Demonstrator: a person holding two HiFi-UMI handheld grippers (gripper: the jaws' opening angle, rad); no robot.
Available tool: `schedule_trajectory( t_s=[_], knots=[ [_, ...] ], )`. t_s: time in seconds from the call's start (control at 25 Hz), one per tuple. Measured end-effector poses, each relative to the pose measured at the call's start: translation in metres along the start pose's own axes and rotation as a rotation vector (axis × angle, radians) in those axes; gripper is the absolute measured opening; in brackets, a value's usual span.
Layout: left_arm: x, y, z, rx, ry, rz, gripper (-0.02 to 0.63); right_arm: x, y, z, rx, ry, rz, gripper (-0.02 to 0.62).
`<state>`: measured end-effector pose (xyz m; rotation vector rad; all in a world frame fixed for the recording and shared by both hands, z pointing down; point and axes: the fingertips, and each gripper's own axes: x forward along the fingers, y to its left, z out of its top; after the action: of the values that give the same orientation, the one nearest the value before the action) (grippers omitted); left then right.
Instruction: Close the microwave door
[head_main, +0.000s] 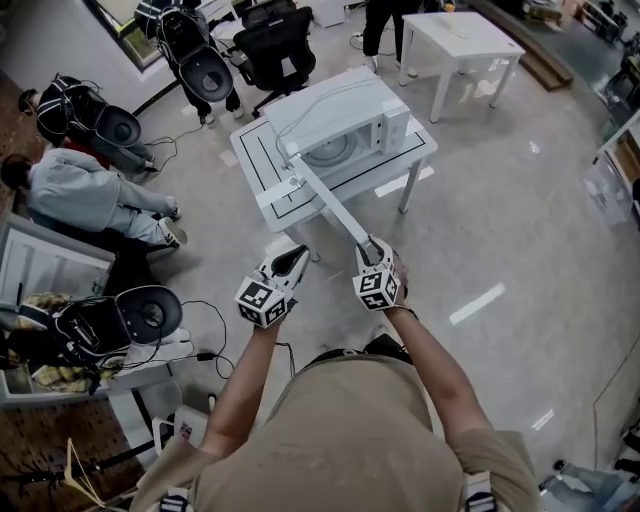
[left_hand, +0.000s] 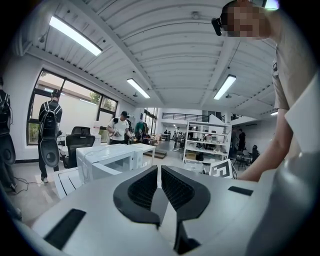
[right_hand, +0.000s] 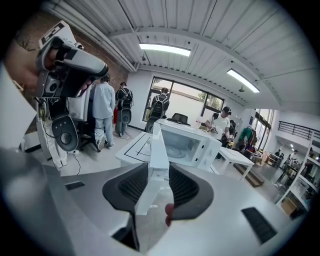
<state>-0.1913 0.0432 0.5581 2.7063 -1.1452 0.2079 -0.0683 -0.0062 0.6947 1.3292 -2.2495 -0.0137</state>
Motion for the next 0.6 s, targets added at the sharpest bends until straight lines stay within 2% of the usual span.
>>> schedule_trajectory(
  t_s=[0.24, 0.6],
  knots=[
    [0.041, -0.022, 0.002, 0.01, 0.019, 0.02, 0.011, 0.008, -0.03, -0.009, -0.01, -0.015, 0.058, 0.135],
    [0.089, -0.04, 0.004, -0.008, -0.004, 0.068, 0.011, 0.026, -0.071, -0.016, -0.042, -0.033, 0.101, 0.115]
  ],
)
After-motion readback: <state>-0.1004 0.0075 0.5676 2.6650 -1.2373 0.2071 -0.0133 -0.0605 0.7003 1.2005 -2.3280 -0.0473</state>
